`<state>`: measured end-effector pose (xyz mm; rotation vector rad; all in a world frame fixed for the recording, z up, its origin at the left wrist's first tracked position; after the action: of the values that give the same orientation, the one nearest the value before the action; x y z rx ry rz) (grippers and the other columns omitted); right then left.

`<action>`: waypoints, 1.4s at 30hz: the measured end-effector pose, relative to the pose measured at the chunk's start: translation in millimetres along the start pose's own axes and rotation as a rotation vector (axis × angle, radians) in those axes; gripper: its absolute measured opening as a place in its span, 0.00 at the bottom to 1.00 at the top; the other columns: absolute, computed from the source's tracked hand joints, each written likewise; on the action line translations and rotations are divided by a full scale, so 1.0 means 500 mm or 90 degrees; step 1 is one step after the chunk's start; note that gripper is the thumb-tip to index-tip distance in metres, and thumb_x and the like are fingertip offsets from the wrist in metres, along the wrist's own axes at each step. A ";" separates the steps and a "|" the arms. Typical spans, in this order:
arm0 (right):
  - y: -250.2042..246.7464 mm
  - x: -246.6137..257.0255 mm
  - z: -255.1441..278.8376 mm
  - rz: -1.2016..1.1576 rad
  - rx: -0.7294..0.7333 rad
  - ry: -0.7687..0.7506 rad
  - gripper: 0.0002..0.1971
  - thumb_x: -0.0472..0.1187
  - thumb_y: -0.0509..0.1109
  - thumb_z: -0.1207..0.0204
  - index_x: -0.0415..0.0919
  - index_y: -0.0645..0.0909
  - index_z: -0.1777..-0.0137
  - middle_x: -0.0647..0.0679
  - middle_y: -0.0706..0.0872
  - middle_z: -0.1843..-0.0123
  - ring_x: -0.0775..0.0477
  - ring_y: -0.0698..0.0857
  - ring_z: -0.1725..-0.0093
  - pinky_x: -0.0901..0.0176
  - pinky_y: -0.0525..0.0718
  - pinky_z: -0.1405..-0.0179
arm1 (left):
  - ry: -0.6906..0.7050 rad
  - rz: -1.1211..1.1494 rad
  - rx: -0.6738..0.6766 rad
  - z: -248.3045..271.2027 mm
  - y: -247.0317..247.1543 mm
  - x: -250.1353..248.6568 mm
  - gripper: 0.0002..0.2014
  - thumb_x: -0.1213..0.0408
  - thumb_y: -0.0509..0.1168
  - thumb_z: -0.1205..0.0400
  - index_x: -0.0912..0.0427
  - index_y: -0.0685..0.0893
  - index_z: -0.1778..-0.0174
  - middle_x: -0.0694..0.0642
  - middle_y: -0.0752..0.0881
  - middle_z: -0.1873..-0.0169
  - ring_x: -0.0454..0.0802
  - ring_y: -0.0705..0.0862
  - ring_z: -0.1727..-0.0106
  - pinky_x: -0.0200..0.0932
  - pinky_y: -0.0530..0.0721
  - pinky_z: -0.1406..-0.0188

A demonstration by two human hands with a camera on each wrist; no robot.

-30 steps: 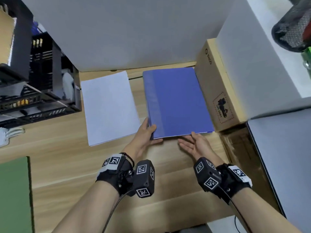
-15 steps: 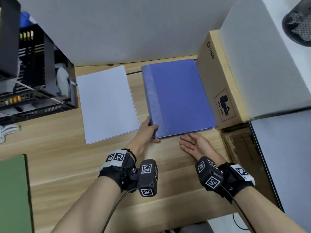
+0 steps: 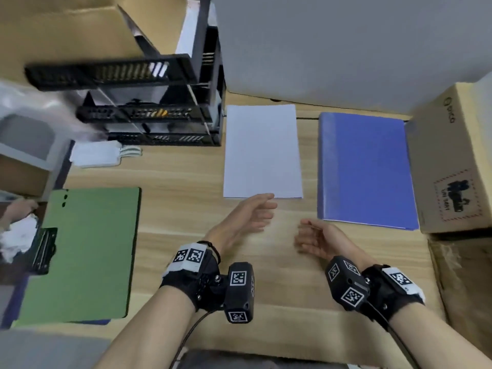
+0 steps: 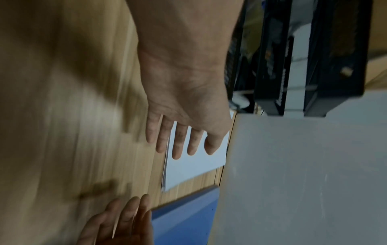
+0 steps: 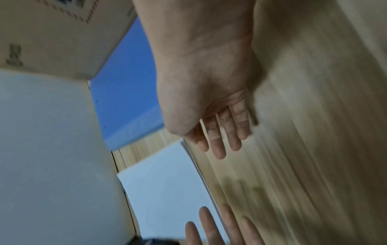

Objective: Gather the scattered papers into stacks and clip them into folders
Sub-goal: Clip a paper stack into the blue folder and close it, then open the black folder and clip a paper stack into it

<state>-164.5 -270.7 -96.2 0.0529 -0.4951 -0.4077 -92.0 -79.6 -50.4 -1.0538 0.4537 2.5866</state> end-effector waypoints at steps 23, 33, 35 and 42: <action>0.736 -0.259 -0.012 0.364 0.115 0.024 0.08 0.33 0.59 0.17 0.42 0.79 0.52 0.45 0.80 0.53 0.45 0.80 0.50 0.41 0.82 0.37 | -0.144 -0.104 -0.620 0.441 -0.811 0.341 0.29 0.63 0.61 0.20 0.45 0.70 0.21 0.55 0.66 0.20 0.60 0.63 0.20 0.57 0.64 0.22; 0.742 -0.262 -0.030 0.353 0.032 0.049 0.19 0.40 0.52 0.13 0.43 0.65 0.69 0.50 0.60 0.77 0.55 0.60 0.87 0.68 0.56 0.87 | -0.106 -0.012 -0.597 0.423 -0.807 0.371 0.13 0.60 0.66 0.19 0.51 0.81 0.38 0.54 0.84 0.40 0.56 0.80 0.37 0.47 0.75 0.41; 0.742 -0.265 -0.021 0.381 0.014 0.042 0.20 0.42 0.56 0.14 0.42 0.64 0.71 0.49 0.63 0.80 0.55 0.60 0.89 0.66 0.57 0.87 | -0.102 -0.008 -0.607 0.425 -0.802 0.376 0.10 0.62 0.65 0.18 0.52 0.81 0.41 0.52 0.84 0.45 0.56 0.81 0.41 0.48 0.76 0.40; 0.713 -0.254 0.046 0.182 0.108 0.070 0.21 0.50 0.51 0.11 0.40 0.81 0.55 0.46 0.91 0.69 0.46 0.89 0.73 0.64 0.83 0.79 | -0.010 0.137 -0.642 0.421 -0.735 0.342 0.05 0.63 0.64 0.21 0.56 0.83 0.61 0.51 0.84 0.63 0.51 0.80 0.60 0.46 0.75 0.56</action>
<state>-146.1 107.7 -81.0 0.1650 -0.4195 -0.0819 -192.3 363.9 -92.4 -1.2801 -0.8976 3.0303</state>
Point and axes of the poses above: each hand's wrist, its own z-axis away from the middle knuckle, its own y-axis out of the palm, x = y × z, the point moved 4 cm from there along -z, towards the middle knuckle
